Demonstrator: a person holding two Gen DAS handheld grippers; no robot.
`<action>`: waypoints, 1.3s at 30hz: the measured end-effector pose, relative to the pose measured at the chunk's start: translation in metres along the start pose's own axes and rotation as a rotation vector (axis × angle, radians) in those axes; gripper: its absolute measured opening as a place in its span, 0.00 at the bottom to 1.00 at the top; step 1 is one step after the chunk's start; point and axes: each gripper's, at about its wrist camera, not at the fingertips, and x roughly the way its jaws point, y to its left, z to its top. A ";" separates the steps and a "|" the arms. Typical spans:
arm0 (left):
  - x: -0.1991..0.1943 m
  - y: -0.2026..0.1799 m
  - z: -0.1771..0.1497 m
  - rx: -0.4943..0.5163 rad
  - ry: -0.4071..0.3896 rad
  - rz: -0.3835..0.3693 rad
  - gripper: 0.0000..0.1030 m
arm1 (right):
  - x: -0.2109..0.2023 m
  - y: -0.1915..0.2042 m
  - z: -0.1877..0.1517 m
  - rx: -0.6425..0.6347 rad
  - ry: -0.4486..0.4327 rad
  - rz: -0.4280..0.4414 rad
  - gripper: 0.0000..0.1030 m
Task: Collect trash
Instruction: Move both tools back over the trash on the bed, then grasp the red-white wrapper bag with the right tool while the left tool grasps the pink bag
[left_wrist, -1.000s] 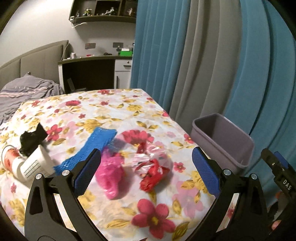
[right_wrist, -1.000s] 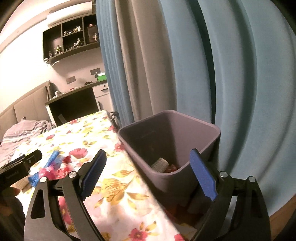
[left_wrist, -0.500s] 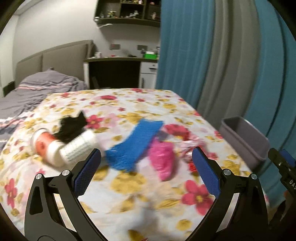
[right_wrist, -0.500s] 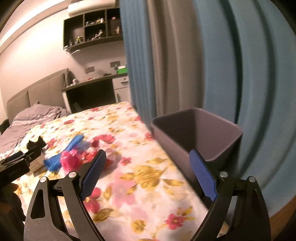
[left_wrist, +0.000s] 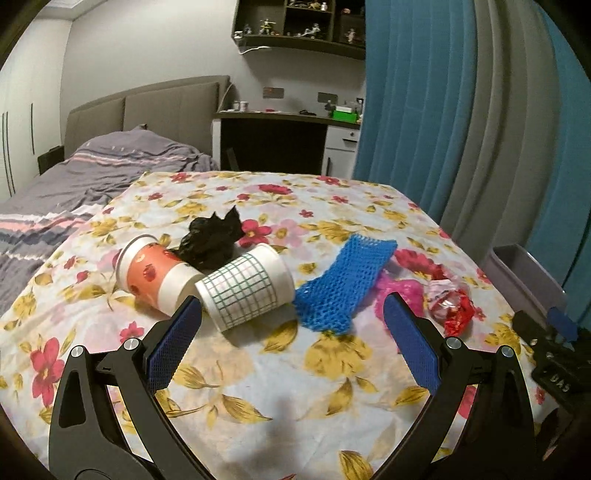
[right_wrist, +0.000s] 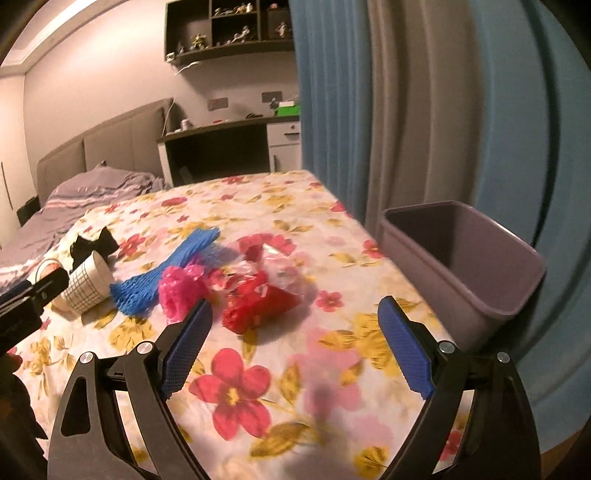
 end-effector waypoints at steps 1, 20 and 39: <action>0.000 0.003 0.000 -0.006 -0.003 0.007 0.94 | 0.003 0.003 0.000 -0.007 0.003 -0.001 0.85; 0.011 0.004 -0.008 -0.002 0.018 0.027 0.94 | 0.062 0.026 0.005 -0.048 0.142 0.037 0.57; 0.009 -0.007 -0.010 0.011 0.031 -0.025 0.94 | 0.079 0.014 0.002 0.008 0.258 0.117 0.24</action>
